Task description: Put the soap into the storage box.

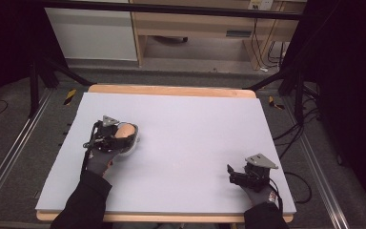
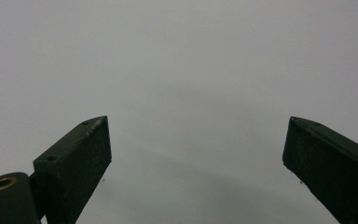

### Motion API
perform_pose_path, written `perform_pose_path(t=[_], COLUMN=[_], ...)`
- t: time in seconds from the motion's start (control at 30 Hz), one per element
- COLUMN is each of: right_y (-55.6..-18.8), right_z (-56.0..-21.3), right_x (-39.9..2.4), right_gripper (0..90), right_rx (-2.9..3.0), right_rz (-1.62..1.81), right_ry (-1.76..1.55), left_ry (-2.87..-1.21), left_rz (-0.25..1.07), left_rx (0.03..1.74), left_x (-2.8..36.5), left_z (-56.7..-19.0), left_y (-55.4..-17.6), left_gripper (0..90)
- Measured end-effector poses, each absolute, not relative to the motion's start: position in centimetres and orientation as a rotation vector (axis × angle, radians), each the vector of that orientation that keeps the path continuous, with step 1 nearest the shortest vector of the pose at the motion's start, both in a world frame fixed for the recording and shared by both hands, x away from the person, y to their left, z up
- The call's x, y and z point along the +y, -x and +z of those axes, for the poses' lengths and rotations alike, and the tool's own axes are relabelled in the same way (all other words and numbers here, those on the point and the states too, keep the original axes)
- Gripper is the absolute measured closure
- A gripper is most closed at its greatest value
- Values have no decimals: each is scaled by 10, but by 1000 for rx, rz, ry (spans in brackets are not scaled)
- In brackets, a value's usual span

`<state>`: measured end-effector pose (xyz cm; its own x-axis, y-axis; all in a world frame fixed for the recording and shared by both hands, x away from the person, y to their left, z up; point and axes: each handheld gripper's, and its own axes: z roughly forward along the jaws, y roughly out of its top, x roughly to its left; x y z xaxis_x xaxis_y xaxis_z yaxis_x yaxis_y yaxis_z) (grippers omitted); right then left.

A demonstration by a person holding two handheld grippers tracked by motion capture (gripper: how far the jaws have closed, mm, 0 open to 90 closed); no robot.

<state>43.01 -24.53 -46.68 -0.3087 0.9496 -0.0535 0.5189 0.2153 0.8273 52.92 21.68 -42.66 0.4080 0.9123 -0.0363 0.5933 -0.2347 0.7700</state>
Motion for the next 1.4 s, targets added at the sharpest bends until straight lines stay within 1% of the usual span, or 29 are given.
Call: perform_pose_path(t=[0.33,0.97,1.4], right_y=[-430,-431,-431], right_z=[-467,-468,-468], right_x=[-245,-244,-244], right_gripper=[80,80,81], right_rx=[1930,1936,1939], right_rz=[970,962,960], right_ry=[-1353,-1342,-1339], left_ry=[-1970,-1951,-1965], left_rz=[564,587,620], left_rx=[1284,1288,1266], left_x=[216,214,209], left_z=[-432,-436,-436], left_y=[-531,-529,-528], left_gripper=[317,305,267])
